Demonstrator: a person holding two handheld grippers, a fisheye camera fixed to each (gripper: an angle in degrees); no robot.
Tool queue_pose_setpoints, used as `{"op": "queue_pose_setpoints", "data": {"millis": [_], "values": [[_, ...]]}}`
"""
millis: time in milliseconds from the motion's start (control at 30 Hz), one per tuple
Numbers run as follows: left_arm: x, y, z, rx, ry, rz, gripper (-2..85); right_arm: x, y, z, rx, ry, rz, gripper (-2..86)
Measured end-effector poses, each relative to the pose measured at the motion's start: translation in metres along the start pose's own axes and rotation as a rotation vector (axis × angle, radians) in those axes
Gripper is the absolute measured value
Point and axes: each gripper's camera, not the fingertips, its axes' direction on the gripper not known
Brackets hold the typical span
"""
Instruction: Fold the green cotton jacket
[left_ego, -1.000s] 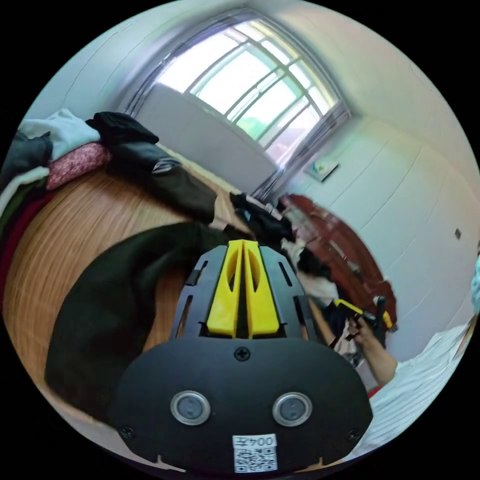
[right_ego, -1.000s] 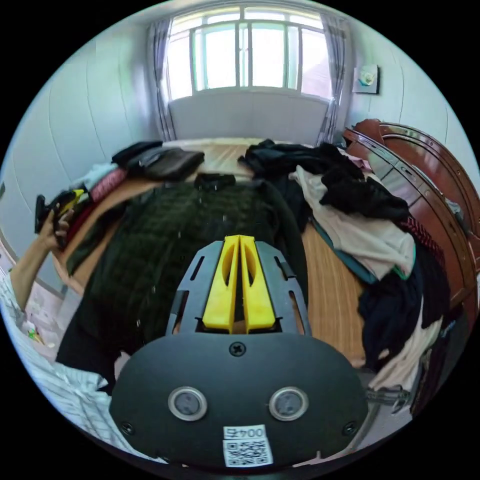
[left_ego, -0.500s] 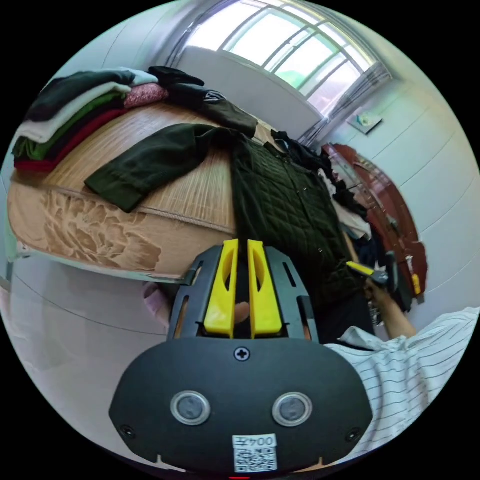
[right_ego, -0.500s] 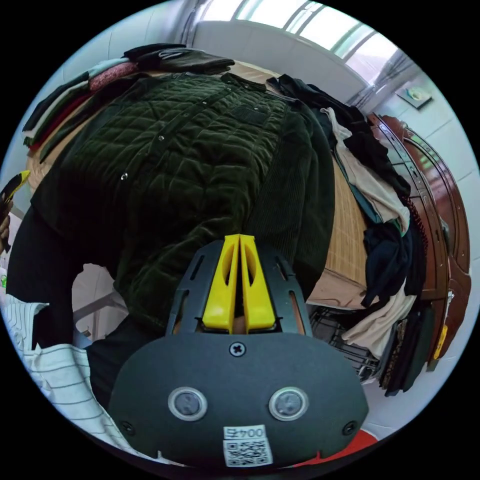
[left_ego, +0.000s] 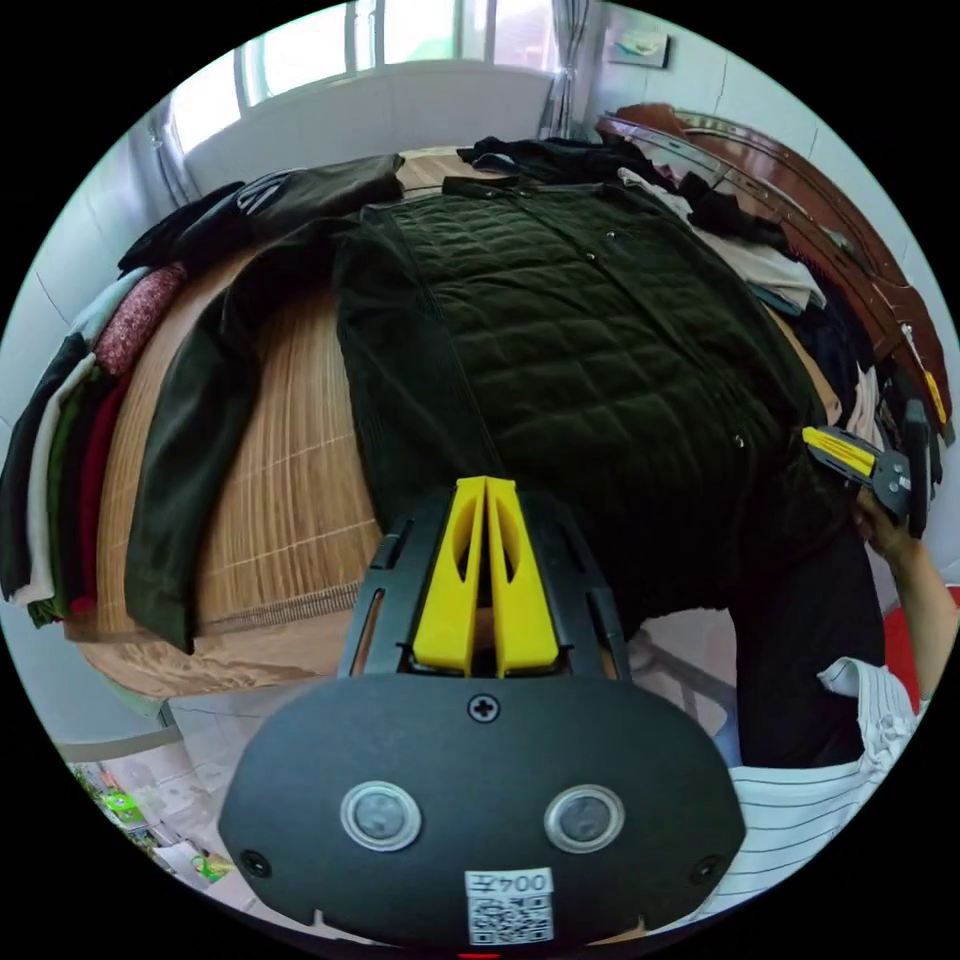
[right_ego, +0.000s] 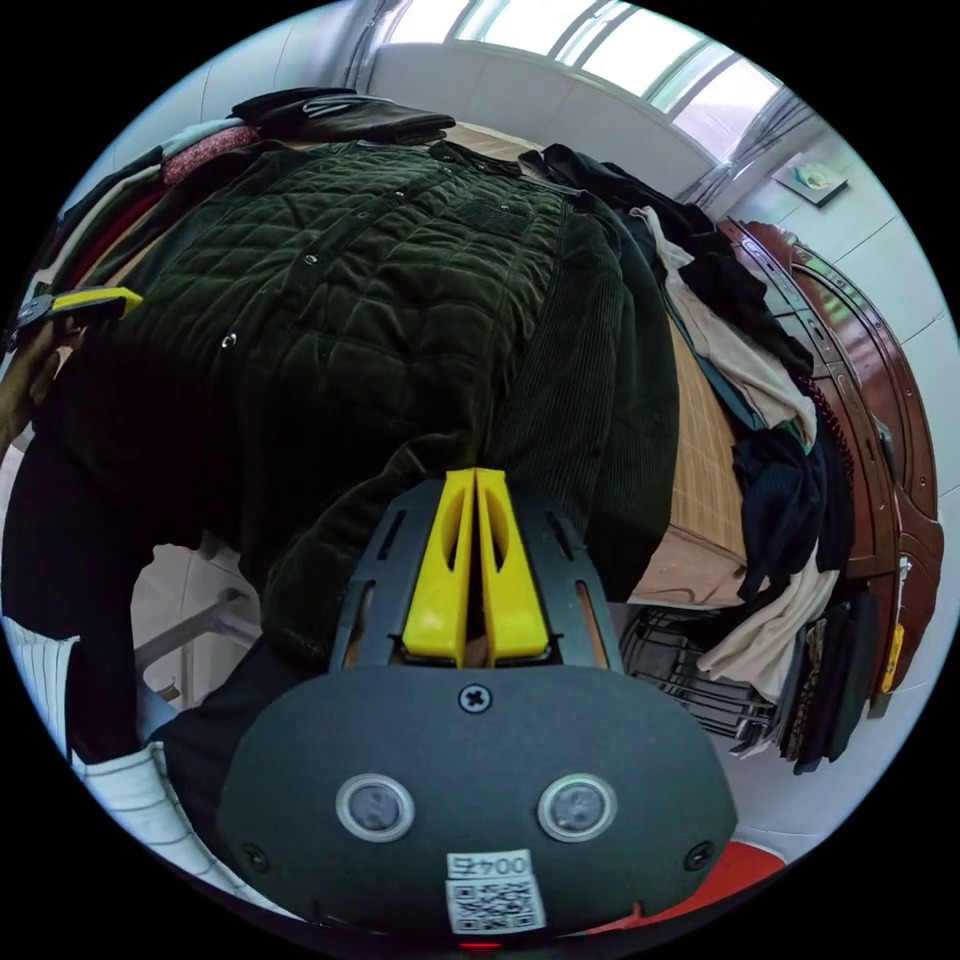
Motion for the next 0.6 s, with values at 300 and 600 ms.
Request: {"op": "queue_pose_setpoints", "data": {"millis": [300, 600], "values": [[-0.080, -0.009, -0.013, -0.016, 0.166, -0.035, 0.1, 0.008, 0.001, 0.012, 0.024, -0.024, 0.001, -0.6], [-0.113, 0.033, -0.099, 0.205, 0.349, -0.229, 0.0, 0.033, 0.015, -0.004, 0.112, -0.108, 0.074, 0.2]]}}
